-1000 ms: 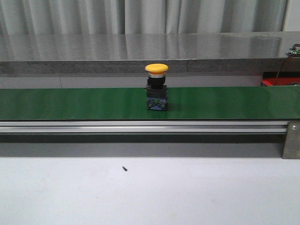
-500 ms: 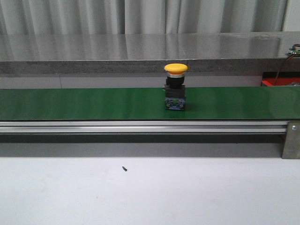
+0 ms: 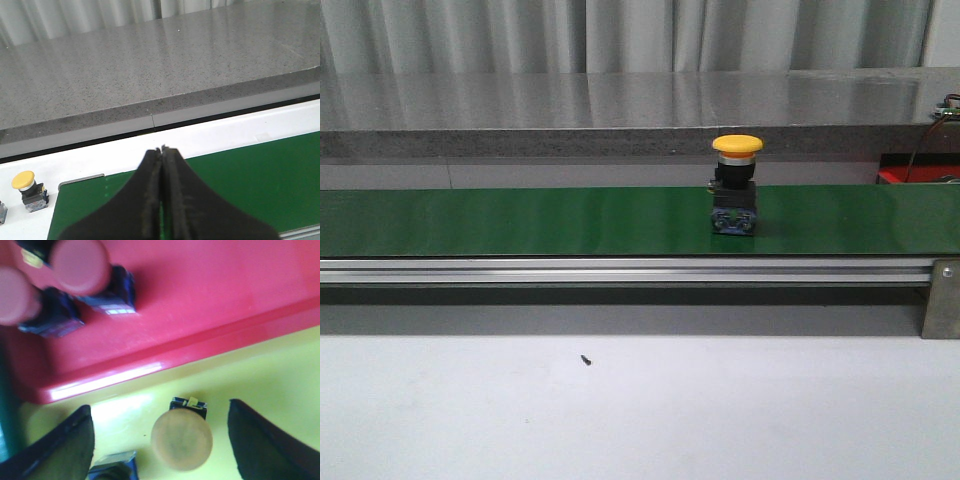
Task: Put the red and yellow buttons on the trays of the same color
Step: 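Move the right gripper over the second yellow button on the belt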
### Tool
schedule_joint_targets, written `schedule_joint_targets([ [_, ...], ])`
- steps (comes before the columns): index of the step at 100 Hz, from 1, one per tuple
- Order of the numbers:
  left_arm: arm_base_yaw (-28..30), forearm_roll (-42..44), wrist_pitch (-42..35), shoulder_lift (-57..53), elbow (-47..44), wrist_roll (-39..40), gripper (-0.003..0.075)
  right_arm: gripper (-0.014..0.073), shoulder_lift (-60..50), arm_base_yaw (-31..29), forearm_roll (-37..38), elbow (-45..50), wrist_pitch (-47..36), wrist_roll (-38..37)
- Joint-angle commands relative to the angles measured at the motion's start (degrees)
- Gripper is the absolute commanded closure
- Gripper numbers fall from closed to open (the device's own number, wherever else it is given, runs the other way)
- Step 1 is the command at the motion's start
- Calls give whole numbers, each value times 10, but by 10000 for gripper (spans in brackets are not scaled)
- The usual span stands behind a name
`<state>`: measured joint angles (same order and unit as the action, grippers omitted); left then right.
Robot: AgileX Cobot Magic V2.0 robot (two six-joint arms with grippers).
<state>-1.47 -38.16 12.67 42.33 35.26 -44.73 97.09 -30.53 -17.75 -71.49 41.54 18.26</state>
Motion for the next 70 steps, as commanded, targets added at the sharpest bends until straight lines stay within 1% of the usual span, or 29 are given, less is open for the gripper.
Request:
schedule_joint_targets([
  [1,-5,-10,-34,-3,15,2,740,37,-66,15,-19,-17,5,10],
  [19,-5,-10,-34,-3,15,2,740,37,-131,90,-47,-17,55,52],
  [29,-5,-10,-34,-3,15,2,740,37,-159,152,-47,-17,72,59],
  [39,-5,-10,-34,-3,15,2,740,37,-178,213,-47,-17,76,62],
  [52,-5,-10,-34,-3,15,2,740,37,-178,289,-47,-17,75,62],
  [70,-5,-10,-34,-3,15,2,740,37,-174,354,-47,-17,57,63],
])
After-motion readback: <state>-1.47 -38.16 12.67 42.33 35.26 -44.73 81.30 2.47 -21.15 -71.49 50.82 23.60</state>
